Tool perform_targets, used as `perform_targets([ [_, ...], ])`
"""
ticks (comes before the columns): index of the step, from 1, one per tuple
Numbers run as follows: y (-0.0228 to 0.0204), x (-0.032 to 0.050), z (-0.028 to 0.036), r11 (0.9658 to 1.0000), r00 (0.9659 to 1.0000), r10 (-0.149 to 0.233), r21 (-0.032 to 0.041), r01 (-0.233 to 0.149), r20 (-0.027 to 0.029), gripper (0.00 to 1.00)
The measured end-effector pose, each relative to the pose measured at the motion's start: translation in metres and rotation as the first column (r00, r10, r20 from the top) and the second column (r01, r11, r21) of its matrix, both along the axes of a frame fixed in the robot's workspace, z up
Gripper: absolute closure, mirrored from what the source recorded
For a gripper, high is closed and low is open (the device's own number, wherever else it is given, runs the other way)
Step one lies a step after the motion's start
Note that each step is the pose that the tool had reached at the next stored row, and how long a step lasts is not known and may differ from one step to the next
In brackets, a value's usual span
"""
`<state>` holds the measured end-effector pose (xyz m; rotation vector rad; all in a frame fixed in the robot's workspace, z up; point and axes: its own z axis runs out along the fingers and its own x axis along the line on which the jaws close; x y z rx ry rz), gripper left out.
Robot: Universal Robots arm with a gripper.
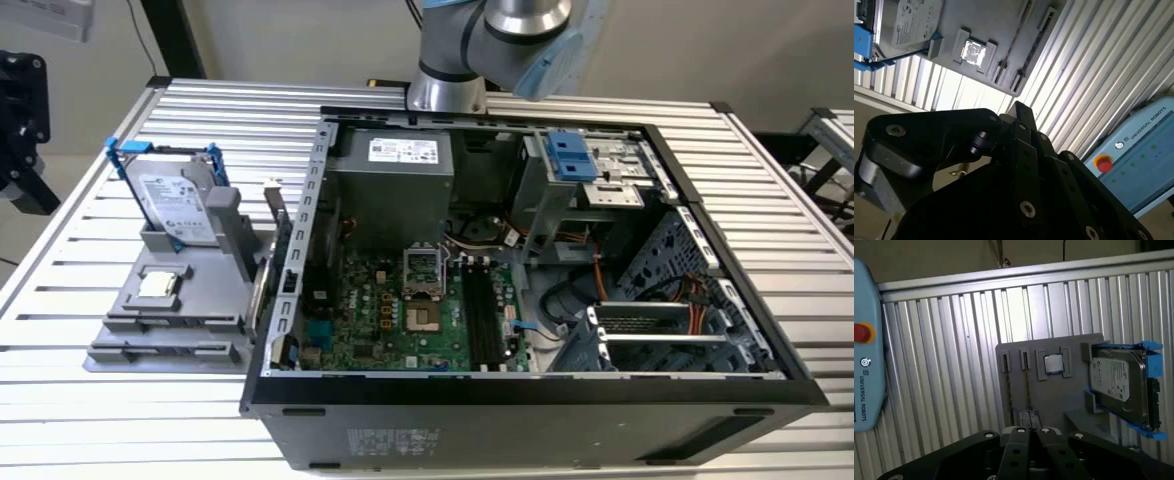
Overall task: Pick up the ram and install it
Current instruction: 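Pick up the ram and move it above insertion slot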
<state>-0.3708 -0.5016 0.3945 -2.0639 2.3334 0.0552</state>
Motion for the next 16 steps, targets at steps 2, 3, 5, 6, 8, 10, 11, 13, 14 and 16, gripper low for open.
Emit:
perform_targets([
  [2,0.0000,0.0000,0.0000,0.9994,0.9994,0.036,0.0000,-0.036,0.0007,1.00],
  [3,0.0000,0.0000,-0.0001,0.9985,0.9985,0.054,0.0000,-0.054,0.0011,1.00],
  [5,0.0000,0.0000,-0.0001,0.9959,0.9959,0.091,0.0000,-0.091,0.0014,1.00],
  [6,0.0000,0.0000,-0.0001,0.9941,0.9941,0.109,-0.0001,-0.109,0.0015,1.00],
  [8,0.0000,0.0000,-0.0001,0.9897,0.9897,0.143,-0.0001,-0.143,0.0016,1.00],
  [10,0.0000,0.0000,-0.0001,0.9849,0.9849,0.173,-0.0001,-0.173,0.0016,1.00],
  [11,0.0000,0.0000,-0.0001,0.9834,0.9834,0.182,-0.0001,-0.182,0.0016,1.00],
  [13,0.0000,0.0001,-0.0001,0.9833,0.9833,0.182,-0.0006,-0.182,0.0015,1.00],
  [14,0.0000,0.0001,-0.0001,0.9832,0.9832,0.182,-0.0008,-0.182,0.0015,1.00],
  [16,0.0000,0.0001,-0.0001,0.9832,0.9832,0.183,-0.0014,-0.183,0.0014,1.00],
])
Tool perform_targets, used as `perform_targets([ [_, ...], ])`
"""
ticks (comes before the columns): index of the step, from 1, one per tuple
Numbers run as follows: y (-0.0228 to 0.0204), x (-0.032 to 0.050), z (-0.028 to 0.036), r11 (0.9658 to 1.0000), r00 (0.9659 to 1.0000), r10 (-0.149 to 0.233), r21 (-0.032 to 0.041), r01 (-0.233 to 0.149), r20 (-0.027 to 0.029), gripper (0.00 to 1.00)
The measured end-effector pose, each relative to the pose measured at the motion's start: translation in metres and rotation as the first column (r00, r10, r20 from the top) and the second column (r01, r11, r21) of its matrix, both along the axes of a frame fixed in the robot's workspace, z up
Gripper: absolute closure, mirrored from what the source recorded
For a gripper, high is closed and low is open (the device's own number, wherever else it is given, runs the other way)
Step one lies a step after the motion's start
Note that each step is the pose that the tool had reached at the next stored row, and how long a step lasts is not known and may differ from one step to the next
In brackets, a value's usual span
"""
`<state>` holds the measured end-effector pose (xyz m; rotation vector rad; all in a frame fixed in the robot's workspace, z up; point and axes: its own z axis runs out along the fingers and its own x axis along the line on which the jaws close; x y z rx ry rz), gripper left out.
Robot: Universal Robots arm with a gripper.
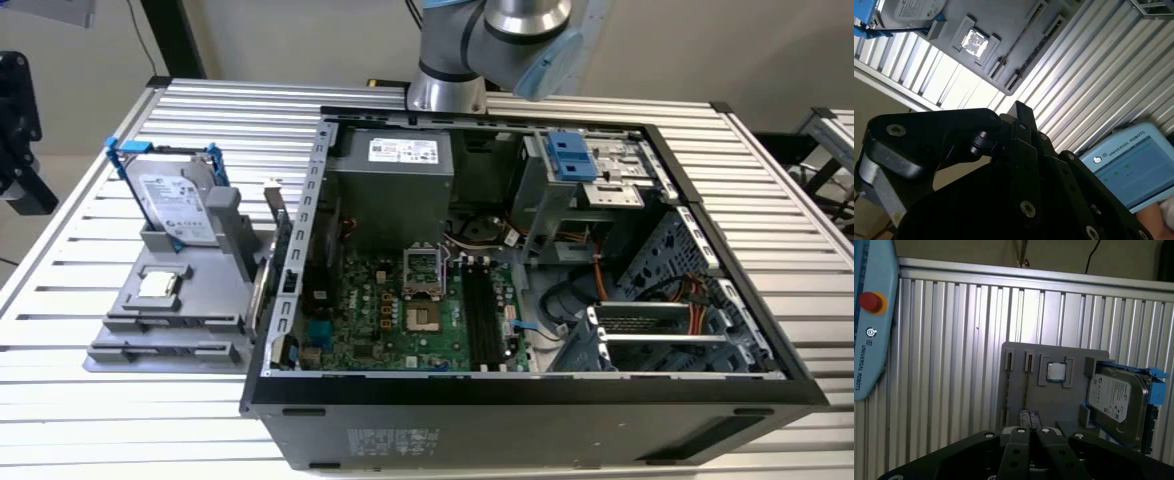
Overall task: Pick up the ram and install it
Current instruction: 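Pick up the ram and move it above insertion slot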
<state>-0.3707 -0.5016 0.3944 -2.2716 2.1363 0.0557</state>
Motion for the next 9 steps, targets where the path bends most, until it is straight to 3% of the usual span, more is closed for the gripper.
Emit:
perform_targets([
  [6,0.0000,0.0000,0.0000,1.0000,1.0000,0.001,-0.0017,-0.001,0.0000,1.00],
  [7,0.0000,-0.0001,0.0000,1.0000,1.0000,0.001,-0.0019,-0.001,0.0000,0.00],
  [9,0.0001,-0.0001,0.0000,1.0000,1.0000,0.001,-0.0025,-0.001,0.0000,0.00],
])
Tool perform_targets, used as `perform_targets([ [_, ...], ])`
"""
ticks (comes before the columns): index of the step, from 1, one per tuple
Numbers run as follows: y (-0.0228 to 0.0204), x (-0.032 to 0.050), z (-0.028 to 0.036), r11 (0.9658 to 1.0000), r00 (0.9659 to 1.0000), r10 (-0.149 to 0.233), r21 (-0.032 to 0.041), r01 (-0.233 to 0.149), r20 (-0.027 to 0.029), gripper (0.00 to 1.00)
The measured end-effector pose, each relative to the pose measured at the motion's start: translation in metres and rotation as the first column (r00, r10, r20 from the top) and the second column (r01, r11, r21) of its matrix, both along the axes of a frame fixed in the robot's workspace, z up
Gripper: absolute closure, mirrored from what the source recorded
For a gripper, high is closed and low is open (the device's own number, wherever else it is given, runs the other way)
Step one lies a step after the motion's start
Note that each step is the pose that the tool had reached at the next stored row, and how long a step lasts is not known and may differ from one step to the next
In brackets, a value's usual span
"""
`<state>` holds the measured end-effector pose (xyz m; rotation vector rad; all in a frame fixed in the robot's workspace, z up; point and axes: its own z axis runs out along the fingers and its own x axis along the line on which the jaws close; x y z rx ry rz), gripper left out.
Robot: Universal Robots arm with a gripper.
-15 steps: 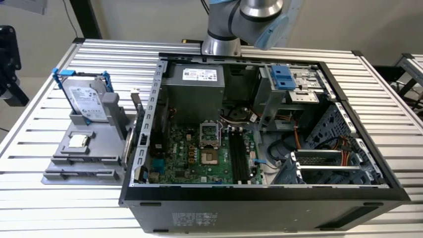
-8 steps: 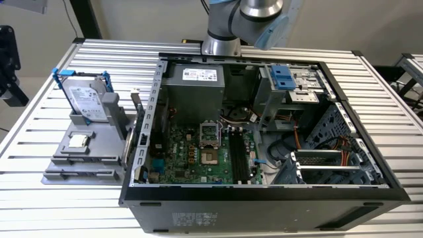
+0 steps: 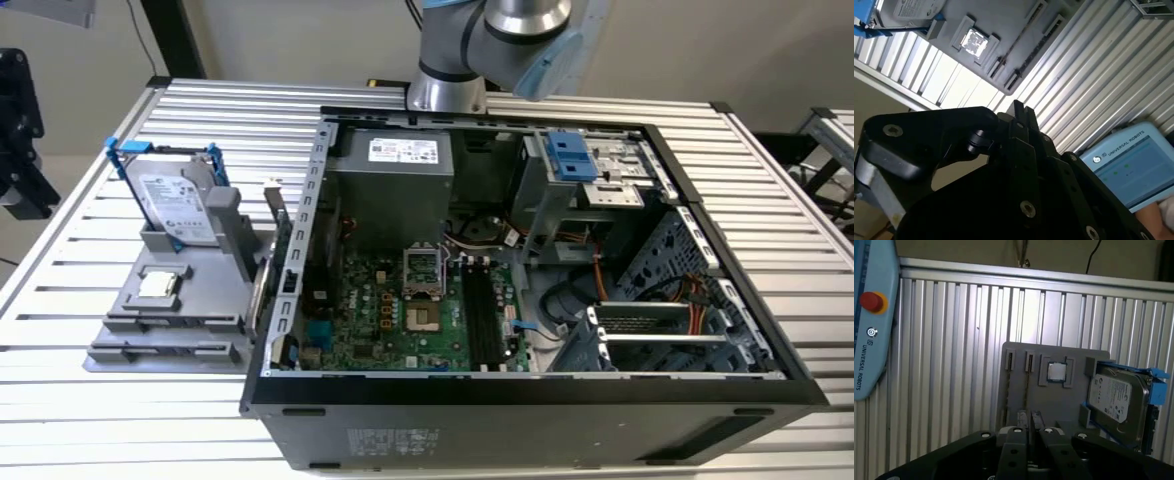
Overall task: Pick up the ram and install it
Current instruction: 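Pick up the ram and move it above insertion slot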
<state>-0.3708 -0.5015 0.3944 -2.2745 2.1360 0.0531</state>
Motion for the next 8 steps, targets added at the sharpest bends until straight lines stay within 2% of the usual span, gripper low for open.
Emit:
perform_targets([
  [8,0.0000,0.0000,0.0000,1.0000,1.0000,0.001,-0.0022,-0.001,0.0000,0.00],
])
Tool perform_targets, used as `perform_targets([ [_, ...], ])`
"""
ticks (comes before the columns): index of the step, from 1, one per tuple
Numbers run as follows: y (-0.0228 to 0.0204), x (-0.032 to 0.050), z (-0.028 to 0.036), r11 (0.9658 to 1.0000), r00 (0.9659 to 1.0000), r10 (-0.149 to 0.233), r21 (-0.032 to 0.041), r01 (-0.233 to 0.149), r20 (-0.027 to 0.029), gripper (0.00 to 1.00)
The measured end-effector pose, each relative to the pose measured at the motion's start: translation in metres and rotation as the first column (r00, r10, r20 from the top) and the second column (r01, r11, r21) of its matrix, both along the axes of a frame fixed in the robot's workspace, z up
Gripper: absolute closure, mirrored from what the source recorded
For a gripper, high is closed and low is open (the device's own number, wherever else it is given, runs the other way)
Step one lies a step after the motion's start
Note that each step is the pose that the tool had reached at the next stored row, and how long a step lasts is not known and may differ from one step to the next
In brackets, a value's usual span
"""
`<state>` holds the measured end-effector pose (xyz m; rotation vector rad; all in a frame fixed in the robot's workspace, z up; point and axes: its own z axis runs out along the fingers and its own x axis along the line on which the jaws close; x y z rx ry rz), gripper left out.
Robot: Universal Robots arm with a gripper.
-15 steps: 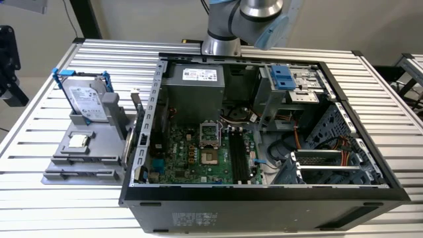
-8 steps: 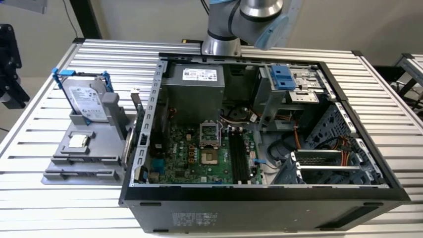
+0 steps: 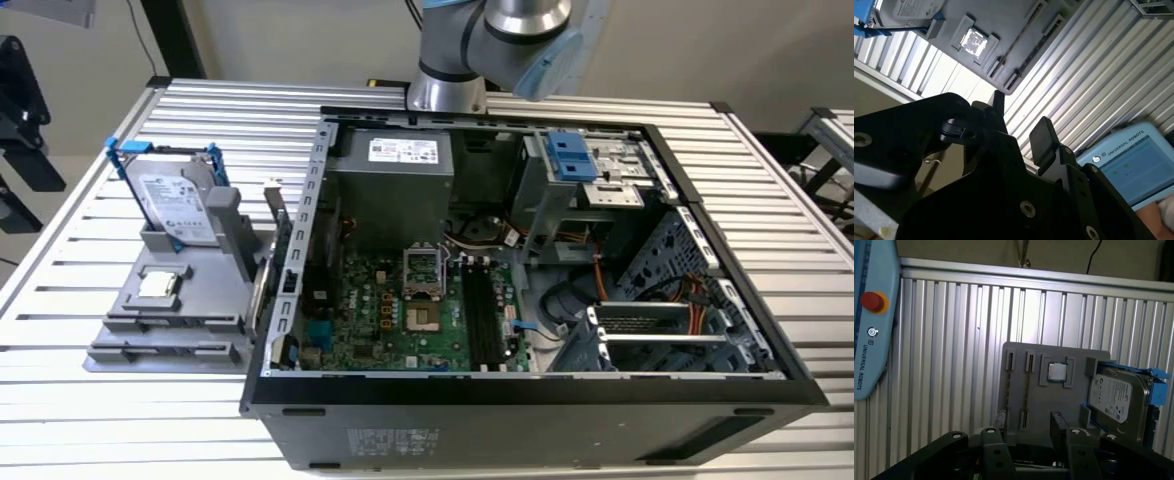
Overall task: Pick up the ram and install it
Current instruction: 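Pick up the ram and move it above insertion slot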
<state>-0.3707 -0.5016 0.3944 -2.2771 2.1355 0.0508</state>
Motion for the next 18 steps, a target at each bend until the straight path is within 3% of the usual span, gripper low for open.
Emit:
perform_targets([
  [7,0.0002,0.0000,-0.0015,1.0000,1.0000,-0.004,-0.0009,0.004,-0.0001,0.00],
  [18,0.0002,0.0000,-0.0143,0.9998,0.9998,-0.022,-0.0007,0.022,-0.0012,0.00],
])
